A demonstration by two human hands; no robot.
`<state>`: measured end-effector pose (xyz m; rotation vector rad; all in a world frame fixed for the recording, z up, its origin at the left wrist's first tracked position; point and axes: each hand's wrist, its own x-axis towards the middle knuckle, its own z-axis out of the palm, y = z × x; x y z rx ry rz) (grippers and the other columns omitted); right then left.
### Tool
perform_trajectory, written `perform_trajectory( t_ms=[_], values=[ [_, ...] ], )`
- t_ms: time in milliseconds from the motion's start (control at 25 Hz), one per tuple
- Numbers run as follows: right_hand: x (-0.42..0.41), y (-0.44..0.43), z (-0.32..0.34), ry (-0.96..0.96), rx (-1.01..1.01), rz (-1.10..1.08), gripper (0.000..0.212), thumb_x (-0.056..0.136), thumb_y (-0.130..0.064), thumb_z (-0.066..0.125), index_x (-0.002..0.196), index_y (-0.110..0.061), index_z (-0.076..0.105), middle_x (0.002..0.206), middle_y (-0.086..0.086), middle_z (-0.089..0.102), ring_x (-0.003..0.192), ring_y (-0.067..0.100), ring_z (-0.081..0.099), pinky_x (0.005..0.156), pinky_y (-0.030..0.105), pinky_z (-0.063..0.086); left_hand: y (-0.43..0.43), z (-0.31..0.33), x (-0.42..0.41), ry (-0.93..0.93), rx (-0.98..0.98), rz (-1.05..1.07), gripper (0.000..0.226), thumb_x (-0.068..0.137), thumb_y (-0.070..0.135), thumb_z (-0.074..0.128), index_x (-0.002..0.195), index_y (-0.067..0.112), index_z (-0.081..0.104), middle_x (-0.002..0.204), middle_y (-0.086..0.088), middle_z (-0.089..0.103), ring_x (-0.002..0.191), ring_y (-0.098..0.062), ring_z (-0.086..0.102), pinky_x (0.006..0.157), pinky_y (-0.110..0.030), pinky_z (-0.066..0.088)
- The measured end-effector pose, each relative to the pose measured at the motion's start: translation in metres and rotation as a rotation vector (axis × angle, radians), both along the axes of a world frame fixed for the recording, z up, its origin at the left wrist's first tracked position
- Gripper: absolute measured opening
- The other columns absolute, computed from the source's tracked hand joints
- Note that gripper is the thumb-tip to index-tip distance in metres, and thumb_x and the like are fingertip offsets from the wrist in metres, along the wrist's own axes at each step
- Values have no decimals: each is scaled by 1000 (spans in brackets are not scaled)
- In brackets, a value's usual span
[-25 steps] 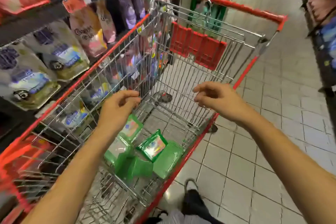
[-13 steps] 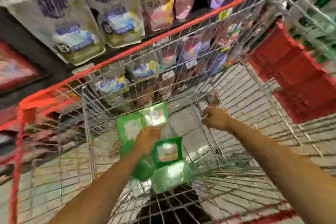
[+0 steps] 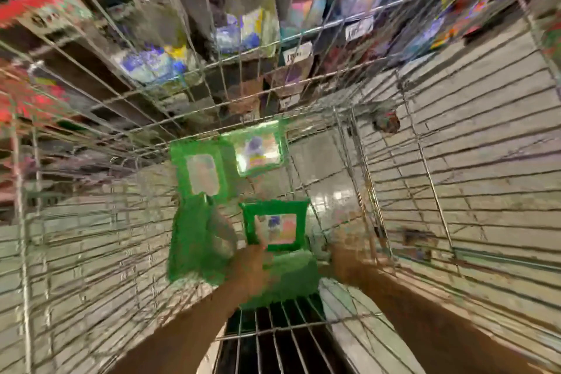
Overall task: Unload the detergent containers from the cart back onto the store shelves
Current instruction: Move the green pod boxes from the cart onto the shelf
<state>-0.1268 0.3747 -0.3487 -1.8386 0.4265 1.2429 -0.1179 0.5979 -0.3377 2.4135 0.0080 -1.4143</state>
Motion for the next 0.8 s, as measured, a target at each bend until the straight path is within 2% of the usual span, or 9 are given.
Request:
perform_trajectory(
  t_ms=[80, 160, 200, 280, 400, 520, 640, 720, 800],
  values=[
    [-16, 11, -10, 33, 22, -19, 21, 90, -6, 63, 111, -3, 57, 118, 19, 61, 94, 20, 67, 76, 22, 56, -5, -6, -10, -21, 44, -179, 75, 86, 27, 66, 149, 16, 27, 148, -9, 39, 131, -26, 43, 105, -35, 36],
    [-30, 23, -26, 103, 0, -7, 39, 92, -17, 61, 127, -4, 49, 121, 12, 58, 102, 20, 65, 88, 27, 53, -7, -16, -20, -87, 77, -261, 74, 82, 19, 64, 147, 21, 30, 150, -5, 35, 127, -25, 46, 99, -34, 41],
    [-32, 29, -33, 127, -28, -39, 50, 91, -17, 62, 135, -6, 43, 117, 4, 60, 102, 17, 64, 92, 29, 51, -7, -24, -24, -122, 82, -265, 71, 81, 15, 64, 145, 22, 34, 151, -4, 35, 125, -23, 48, 98, -33, 43],
    [-36, 35, -44, 151, 3, -131, 54, 91, -8, 60, 141, -9, 39, 108, -4, 62, 96, 13, 63, 92, 34, 54, -7, -33, -30, -165, 70, -214, 63, 81, 14, 67, 138, 23, 43, 144, -1, 45, 120, -19, 52, 97, -30, 45],
    [-35, 37, -42, 143, -32, -122, 53, 92, -10, 61, 140, -11, 39, 126, 14, 59, 112, 32, 60, 95, 44, 51, -6, -34, -32, -183, -7, -73, 48, 82, 21, 68, 127, 28, 53, 122, 5, 64, 110, -16, 61, 89, -24, 46],
    [-28, 33, -26, 125, -81, -78, 44, 93, -16, 61, 135, -11, 49, 123, 13, 60, 113, 29, 59, 96, 40, 52, -3, -31, -31, -144, -107, 98, 41, 81, 24, 73, 119, 29, 60, 112, 6, 68, 105, -16, 63, 73, -17, 39],
    [-13, 20, 2, 117, -12, -32, 40, 91, -6, 61, 131, -6, 53, 113, 11, 64, 101, 24, 64, 84, 28, 56, -4, -20, -25, -82, -159, 132, 53, 74, 26, 80, 123, 26, 61, 111, 5, 70, 99, -13, 63, 67, -11, 35],
    [1, 6, 26, 118, 109, -10, 51, 86, 0, 66, 134, -5, 49, 123, 15, 62, 110, 28, 62, 84, 28, 57, -6, -16, -19, -72, -198, 172, 52, 68, 31, 84, 117, 25, 66, 103, 7, 71, 88, -9, 62, 61, -4, 32],
    [12, -13, 52, 138, 222, 44, 77, 78, 3, 73, 143, -14, 36, 131, 6, 54, 118, 22, 55, 80, 16, 53, -7, -8, -10, -63, -243, 188, 48, 66, 33, 85, 110, 22, 70, 96, 8, 69, 85, -10, 63, 68, -4, 41]
  ],
)
